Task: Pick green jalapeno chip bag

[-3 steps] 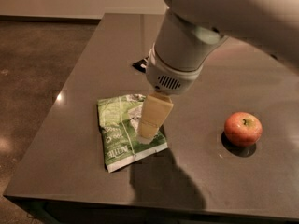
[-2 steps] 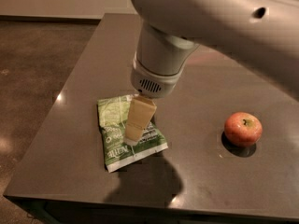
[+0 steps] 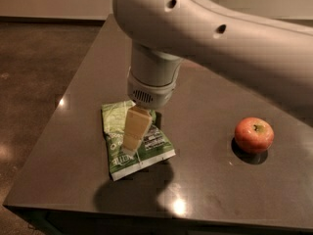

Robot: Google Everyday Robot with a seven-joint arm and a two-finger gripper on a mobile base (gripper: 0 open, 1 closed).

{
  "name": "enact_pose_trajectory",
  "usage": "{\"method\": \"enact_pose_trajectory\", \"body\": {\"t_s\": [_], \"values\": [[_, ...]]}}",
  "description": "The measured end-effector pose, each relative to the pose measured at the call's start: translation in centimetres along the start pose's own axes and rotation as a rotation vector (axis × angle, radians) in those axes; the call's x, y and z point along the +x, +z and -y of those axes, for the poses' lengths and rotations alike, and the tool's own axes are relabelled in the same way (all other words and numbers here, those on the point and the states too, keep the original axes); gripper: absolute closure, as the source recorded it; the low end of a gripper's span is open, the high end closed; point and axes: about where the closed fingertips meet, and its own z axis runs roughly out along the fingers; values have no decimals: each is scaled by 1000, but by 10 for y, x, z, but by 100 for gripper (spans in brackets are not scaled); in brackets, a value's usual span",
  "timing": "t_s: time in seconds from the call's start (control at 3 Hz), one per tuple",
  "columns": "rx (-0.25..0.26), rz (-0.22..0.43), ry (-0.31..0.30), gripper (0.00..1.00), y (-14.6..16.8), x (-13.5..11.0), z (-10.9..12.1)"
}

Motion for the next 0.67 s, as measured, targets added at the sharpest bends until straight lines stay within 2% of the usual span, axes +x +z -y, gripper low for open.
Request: {"method": "enact_pose_trajectory", "body": {"t_s": [0.33, 0.67], "values": [[-6, -38, 30, 0, 21, 6, -1], [0, -32, 16, 0, 29, 5, -6]]}}
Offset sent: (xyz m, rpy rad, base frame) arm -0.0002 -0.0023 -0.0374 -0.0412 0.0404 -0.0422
